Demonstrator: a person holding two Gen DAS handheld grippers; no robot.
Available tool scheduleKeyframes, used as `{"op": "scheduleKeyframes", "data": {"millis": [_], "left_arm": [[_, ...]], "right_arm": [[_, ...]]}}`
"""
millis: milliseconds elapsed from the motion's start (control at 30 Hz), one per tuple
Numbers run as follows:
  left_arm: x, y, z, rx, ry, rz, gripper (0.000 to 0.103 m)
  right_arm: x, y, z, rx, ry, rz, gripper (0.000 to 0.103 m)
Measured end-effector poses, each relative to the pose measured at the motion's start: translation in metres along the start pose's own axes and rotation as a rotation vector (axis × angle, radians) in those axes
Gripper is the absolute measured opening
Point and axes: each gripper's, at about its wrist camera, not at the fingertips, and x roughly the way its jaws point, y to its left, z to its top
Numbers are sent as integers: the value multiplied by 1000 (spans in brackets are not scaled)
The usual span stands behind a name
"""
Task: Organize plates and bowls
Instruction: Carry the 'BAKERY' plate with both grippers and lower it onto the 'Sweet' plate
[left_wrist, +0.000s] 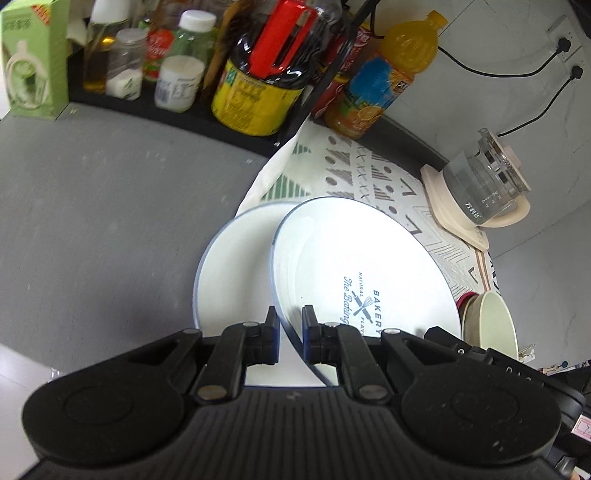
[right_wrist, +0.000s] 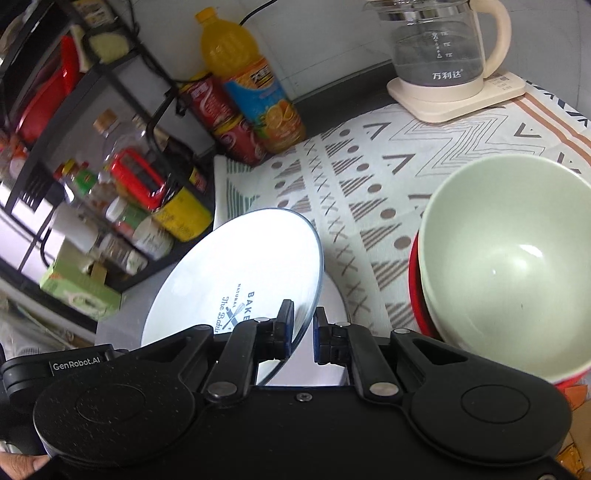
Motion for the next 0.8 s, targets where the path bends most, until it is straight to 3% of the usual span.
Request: {"op": "scheduleKeyframes", "data": {"millis": [333, 800], "left_arm": [[3, 14, -28, -40, 21, 42, 9], [22, 18, -23, -66, 52, 52, 9]], "right_arm": [[-5, -5, -24, -56, 48, -18, 10], [8, 4, -36, -146, 90, -106, 12]]}}
